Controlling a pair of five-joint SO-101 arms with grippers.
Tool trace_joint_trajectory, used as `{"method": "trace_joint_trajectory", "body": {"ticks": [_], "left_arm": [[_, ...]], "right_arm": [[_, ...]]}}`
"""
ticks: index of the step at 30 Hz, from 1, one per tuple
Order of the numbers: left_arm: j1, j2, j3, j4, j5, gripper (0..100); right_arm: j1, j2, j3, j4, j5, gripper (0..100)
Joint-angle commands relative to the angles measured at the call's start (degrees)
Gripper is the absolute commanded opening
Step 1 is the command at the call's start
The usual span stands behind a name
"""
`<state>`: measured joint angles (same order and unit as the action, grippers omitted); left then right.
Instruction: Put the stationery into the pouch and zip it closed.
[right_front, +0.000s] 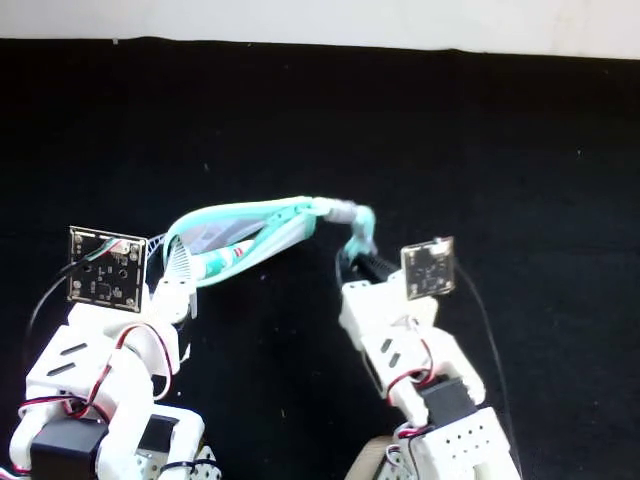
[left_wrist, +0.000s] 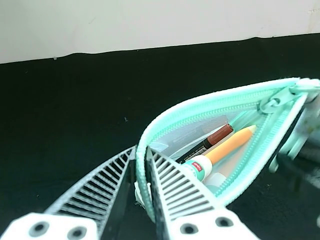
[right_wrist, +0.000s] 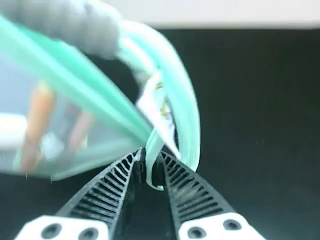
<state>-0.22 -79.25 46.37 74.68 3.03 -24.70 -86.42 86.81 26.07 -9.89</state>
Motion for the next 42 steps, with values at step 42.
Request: {"method": "trace_joint_trajectory", "body": {"ticks": [42], "left_arm": [[-1.1,0.13,0.92,-0.35,-0.7,1]], "right_arm": [[-18.07,16.84,-79.43,75.03,15.56,0.5]]}}
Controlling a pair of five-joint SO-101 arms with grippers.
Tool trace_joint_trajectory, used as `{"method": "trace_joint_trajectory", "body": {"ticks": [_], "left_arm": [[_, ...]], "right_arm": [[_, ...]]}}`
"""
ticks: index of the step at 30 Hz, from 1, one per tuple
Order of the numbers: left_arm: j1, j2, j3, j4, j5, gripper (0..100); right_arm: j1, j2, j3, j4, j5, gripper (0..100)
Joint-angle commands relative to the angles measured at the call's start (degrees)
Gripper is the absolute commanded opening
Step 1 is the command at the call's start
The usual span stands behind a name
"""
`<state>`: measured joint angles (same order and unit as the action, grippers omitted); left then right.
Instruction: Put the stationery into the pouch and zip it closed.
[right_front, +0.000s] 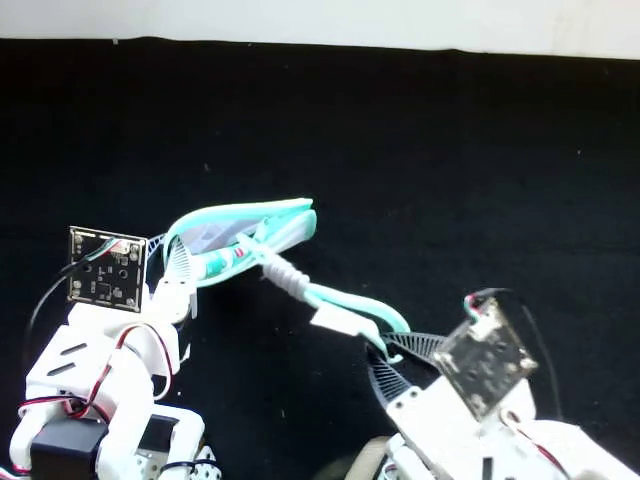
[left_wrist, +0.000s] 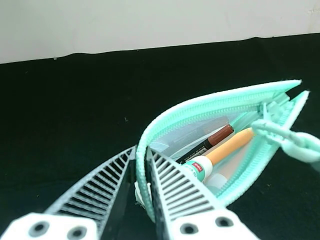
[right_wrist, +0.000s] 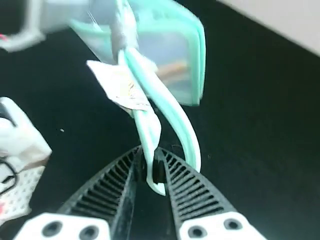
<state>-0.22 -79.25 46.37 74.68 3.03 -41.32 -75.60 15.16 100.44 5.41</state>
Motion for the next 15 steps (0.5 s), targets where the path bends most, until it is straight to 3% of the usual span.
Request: {"method": "trace_joint_trajectory", "body": {"ticks": [1,9,15], "left_arm": [[-1.1,0.13,0.92,-0.35,-0.7,1],[-1.1,0.13,0.84,-0.44,-0.79,1],[-1.1,0.13,0.84,-4.92,-0.7,1]], "right_arm": [[-1.63,7.78,-9.45,0.66,0.26,0.5],[-1.71,19.3,-23.87,0.48,0.26,0.5],[-1.71,26.95,-35.91,0.48,0.26,0.5]]}}
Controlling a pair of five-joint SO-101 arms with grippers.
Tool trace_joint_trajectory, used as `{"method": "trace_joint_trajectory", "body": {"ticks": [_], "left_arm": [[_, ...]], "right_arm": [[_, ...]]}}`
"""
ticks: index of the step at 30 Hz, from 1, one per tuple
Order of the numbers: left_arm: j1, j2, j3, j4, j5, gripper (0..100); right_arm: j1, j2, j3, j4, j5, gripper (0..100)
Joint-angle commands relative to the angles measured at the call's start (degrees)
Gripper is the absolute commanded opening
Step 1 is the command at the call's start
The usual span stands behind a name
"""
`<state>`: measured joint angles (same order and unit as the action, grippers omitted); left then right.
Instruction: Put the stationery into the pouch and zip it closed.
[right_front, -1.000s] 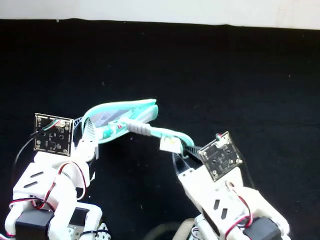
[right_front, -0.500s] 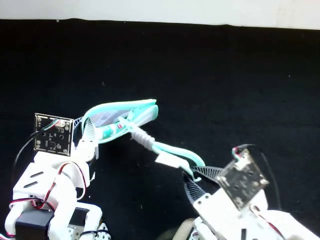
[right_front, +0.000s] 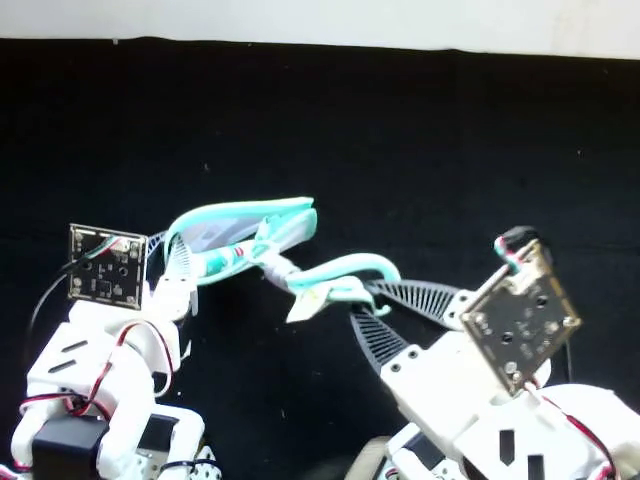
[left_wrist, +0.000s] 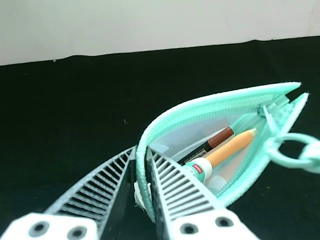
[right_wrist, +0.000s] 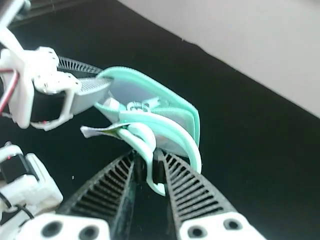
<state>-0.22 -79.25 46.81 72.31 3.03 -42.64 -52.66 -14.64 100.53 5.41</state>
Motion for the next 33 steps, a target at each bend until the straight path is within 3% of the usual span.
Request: {"method": "trace_joint_trajectory", "body": {"ticks": [1,12,17,22,27,33], "left_arm": [[-1.1,0.13,0.4,-3.25,-0.7,1],[-0.75,0.13,0.57,-9.14,-0.88,1],[-0.75,0.13,2.24,-16.0,-0.88,1],[-0.66,0.13,7.43,-22.95,-0.88,1],[1.36,0.04,8.22,-22.95,-0.88,2],[2.07,0.04,6.99,-18.99,-0.88,16]], "right_arm": [[-0.31,5.32,-8.22,0.4,0.26,0.5],[0.04,20.26,-35.21,0.22,0.18,0.5],[0.04,24.92,-44.44,-1.89,0.18,0.5],[0.04,26.24,-45.85,-4.35,0.18,0.5],[0.04,26.68,-45.76,-5.76,0.18,0.5],[0.13,26.95,-45.67,-5.76,0.18,0.5]]}}
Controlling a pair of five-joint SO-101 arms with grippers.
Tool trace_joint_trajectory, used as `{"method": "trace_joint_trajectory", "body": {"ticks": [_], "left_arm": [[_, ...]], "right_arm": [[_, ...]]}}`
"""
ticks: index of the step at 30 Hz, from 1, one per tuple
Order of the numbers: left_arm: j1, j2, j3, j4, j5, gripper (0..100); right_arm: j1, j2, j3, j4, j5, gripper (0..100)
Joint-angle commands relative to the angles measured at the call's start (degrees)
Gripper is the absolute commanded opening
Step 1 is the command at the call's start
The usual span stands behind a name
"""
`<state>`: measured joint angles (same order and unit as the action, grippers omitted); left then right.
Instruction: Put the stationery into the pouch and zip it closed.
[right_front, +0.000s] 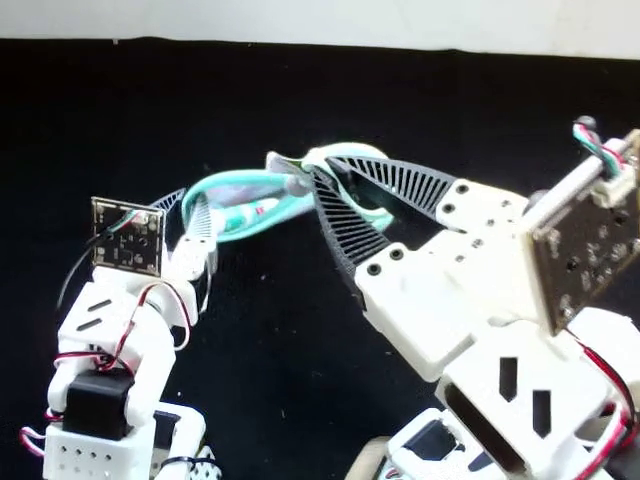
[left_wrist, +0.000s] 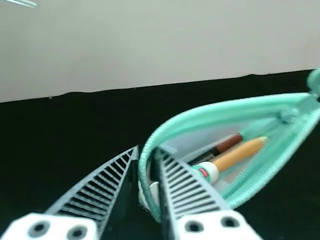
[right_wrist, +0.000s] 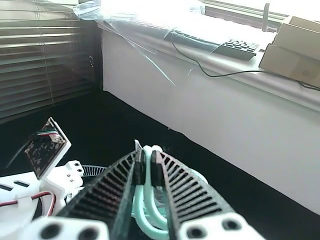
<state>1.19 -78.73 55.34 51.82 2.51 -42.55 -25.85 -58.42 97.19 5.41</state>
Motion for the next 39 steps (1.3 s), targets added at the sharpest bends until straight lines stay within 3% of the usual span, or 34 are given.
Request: {"method": "trace_joint_trajectory", "body": {"ticks": [1,8,20,23,32,39], "left_arm": [[0.66,-0.48,-2.42,1.93,-0.35,16],[0.57,-0.4,-11.38,2.02,-0.18,12],[0.31,-0.48,-18.07,2.37,-0.09,9],[0.31,-0.48,-19.12,6.07,-0.35,0],[0.4,-2.95,-21.05,24.53,-0.35,1],[0.66,-14.37,-8.31,26.81,-0.18,1]], "right_arm": [[0.04,0.13,-1.89,-2.42,0.18,0.5],[5.23,0.13,-1.8,-3.03,0.18,0.5],[5.32,0.22,-1.71,-7.25,0.18,0.5],[5.32,0.31,-1.71,-7.34,0.18,0.5],[5.32,0.22,1.45,-7.34,0.18,0.5],[5.32,0.04,6.81,-10.07,-0.88,0.5]]}}
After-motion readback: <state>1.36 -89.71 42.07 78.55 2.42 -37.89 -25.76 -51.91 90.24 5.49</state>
